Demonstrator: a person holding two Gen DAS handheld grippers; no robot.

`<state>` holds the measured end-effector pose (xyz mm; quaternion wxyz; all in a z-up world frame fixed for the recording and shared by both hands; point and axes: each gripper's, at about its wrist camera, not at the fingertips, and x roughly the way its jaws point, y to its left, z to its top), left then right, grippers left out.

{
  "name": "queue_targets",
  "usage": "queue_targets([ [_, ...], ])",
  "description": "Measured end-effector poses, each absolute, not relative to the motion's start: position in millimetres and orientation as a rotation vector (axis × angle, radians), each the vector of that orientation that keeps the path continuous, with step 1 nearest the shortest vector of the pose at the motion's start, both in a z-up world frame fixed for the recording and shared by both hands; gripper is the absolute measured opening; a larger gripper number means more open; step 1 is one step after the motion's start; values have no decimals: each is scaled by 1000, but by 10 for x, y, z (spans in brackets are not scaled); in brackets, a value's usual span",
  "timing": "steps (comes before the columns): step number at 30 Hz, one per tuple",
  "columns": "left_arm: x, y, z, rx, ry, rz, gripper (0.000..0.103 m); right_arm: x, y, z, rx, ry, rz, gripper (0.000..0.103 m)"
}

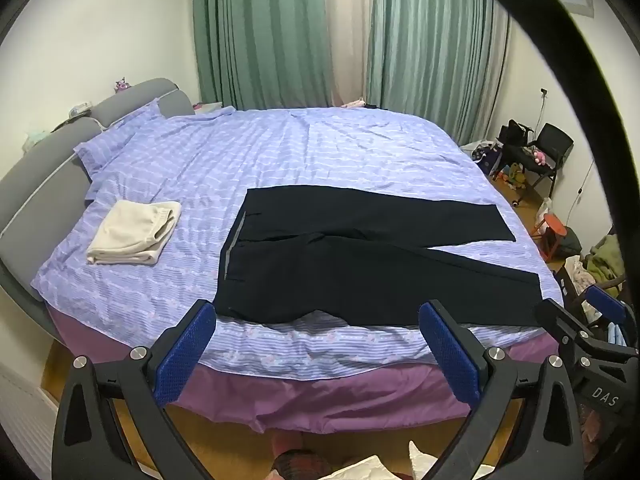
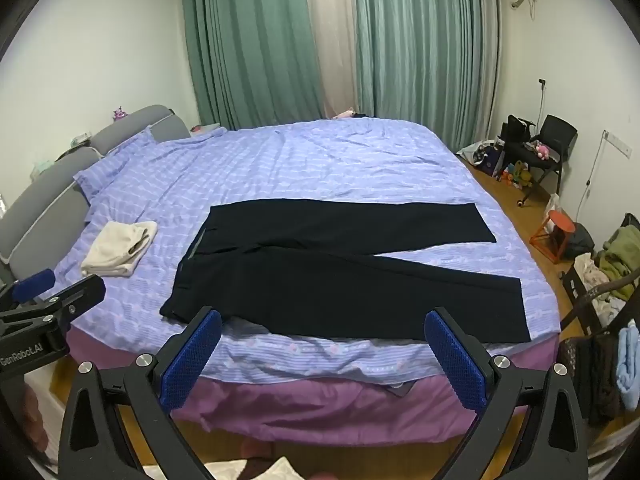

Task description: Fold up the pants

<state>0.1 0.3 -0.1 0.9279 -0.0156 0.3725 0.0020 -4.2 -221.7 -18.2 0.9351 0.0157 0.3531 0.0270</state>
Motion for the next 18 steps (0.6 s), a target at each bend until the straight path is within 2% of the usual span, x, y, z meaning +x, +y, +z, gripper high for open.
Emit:
queue_targets([
  [18,8,-21,65,-17,748,5,103,-38,-2239,-195,41,719,61,102],
])
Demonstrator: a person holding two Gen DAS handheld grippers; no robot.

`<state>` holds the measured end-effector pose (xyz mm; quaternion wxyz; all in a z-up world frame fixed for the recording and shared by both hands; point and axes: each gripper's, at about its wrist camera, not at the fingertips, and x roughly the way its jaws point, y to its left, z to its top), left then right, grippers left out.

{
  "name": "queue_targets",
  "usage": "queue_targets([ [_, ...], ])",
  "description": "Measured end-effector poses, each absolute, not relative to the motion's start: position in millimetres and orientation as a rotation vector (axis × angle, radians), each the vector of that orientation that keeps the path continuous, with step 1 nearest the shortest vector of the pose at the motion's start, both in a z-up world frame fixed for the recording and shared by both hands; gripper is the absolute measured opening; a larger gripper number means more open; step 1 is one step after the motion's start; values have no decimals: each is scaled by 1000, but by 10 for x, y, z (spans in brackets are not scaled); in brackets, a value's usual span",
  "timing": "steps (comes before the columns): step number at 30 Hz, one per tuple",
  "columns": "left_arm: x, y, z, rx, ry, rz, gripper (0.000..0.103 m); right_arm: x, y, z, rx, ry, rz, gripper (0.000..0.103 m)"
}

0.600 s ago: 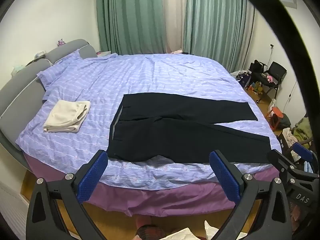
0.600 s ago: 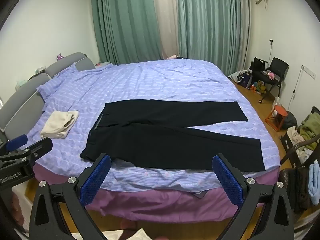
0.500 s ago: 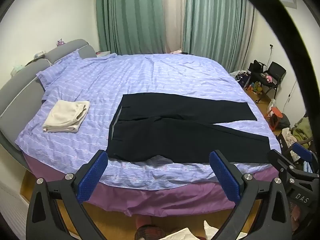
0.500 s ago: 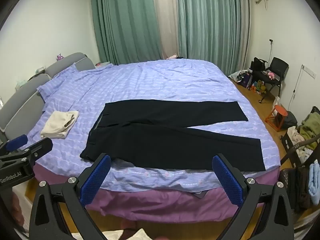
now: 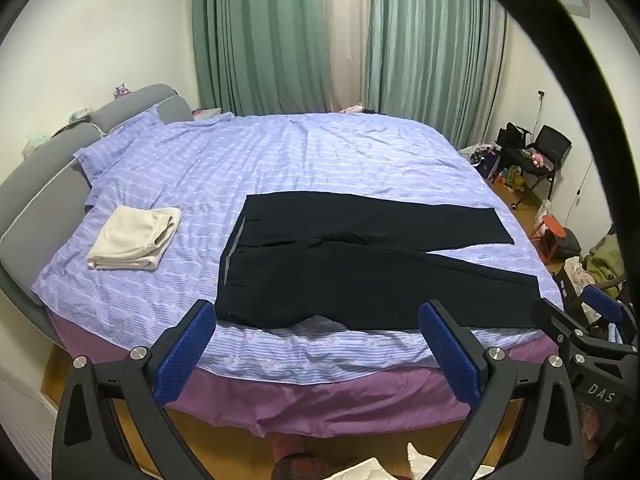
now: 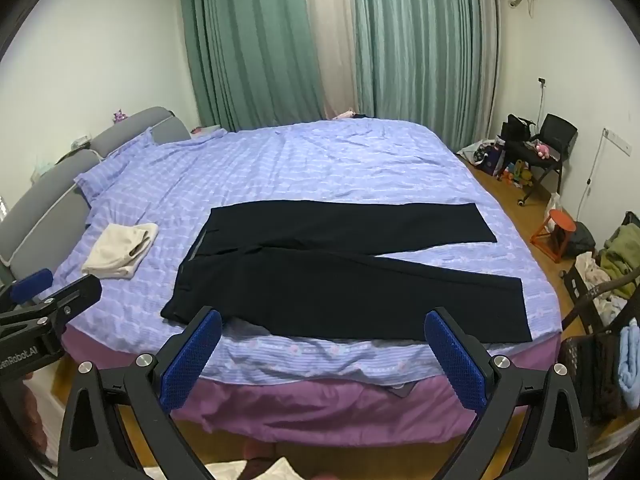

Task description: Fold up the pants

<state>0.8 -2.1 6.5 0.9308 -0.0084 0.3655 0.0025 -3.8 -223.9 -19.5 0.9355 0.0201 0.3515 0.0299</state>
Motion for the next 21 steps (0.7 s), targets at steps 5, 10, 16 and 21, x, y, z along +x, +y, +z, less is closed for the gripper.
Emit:
queue_targets([
  [5,4,-24,55,-17,746,7,103,-36,-2229,-195,41,718,61,102],
  [10,-6,-23,48,-17,745,6,103,-41,-2232,-187,40,719,63,102],
  [16,-9,-18,53,-18,743,8,103,-49,-2217,-182,41,719,62,102],
  [21,-26,3,80,-19,738,11,103,-49,-2211,-183,39,717,63,102],
])
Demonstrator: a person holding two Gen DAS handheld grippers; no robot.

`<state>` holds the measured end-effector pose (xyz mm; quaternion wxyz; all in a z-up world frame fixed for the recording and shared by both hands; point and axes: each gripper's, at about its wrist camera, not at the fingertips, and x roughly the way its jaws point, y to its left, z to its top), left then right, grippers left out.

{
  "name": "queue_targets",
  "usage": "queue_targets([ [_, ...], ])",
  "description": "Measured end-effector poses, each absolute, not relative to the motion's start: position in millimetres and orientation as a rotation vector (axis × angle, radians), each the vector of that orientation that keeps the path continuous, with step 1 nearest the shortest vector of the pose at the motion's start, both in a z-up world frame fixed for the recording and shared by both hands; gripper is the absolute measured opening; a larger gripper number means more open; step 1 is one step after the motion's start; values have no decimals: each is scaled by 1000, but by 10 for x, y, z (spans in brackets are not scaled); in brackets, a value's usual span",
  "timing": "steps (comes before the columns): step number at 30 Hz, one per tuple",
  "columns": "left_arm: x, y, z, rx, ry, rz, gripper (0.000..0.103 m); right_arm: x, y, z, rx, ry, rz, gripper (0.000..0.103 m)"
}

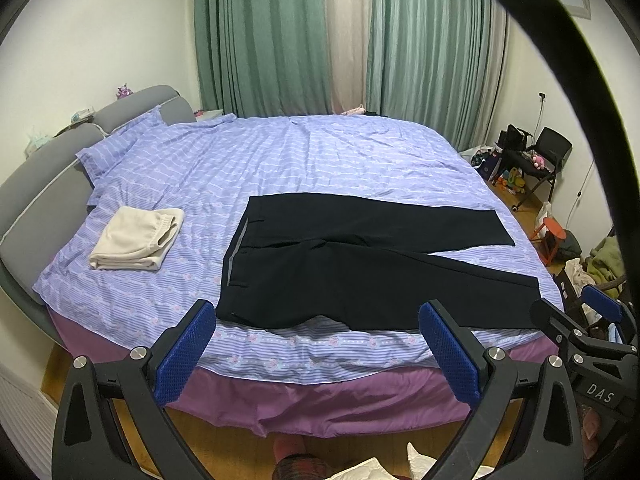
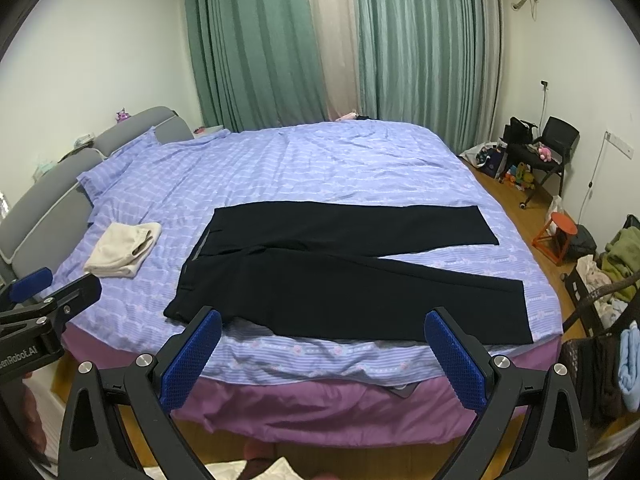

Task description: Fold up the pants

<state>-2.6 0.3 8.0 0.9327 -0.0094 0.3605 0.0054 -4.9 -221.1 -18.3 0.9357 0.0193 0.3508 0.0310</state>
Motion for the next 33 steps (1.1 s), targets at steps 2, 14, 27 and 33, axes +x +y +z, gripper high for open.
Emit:
queue_targets([
  [2,-28,4,79,-20,738,12,103,-28,-2198,-181,40,717,63,102],
  [14,-39,43,96,-28,735,19,103,-57,-2197,-133,37,713,65,102],
  [27,-45,64,94,-29,734,24,103,-65,-2188,-123,37,711,65,102],
  [33,-37,82,90,-29,731,23,103,-64,-2190,-123,39,710,64,102],
])
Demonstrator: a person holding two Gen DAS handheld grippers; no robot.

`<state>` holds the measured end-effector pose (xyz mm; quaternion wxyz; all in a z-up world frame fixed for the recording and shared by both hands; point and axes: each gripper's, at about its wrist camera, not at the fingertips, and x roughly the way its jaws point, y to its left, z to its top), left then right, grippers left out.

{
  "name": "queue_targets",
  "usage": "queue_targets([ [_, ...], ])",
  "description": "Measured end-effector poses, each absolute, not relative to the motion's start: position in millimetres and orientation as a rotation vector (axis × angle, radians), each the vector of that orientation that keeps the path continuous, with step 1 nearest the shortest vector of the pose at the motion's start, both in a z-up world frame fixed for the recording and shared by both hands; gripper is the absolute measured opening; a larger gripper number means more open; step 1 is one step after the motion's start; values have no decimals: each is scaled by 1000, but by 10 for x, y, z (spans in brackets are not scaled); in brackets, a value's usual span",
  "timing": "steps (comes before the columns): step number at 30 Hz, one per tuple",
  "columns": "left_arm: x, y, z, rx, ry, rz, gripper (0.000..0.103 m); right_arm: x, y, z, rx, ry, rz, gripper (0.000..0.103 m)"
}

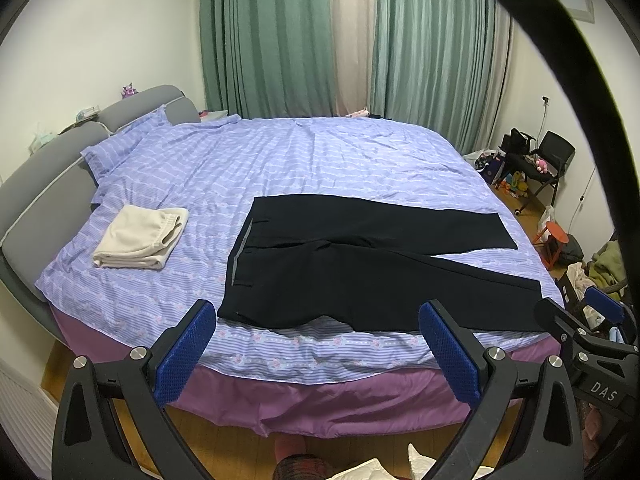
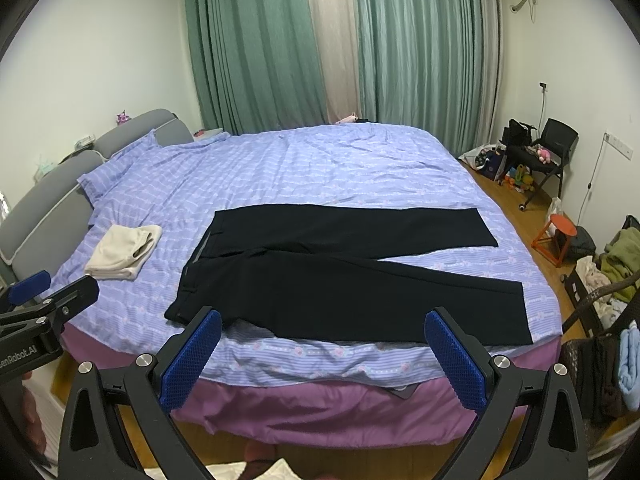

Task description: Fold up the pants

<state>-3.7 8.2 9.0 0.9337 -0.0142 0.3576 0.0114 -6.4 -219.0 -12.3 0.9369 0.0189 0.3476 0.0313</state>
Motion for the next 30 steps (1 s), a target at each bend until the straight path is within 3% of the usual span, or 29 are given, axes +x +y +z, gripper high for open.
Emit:
queue_targets([
  [30,-53,201,-58,-26,735,66,103,56,-2119,-229,30,760,94,102],
])
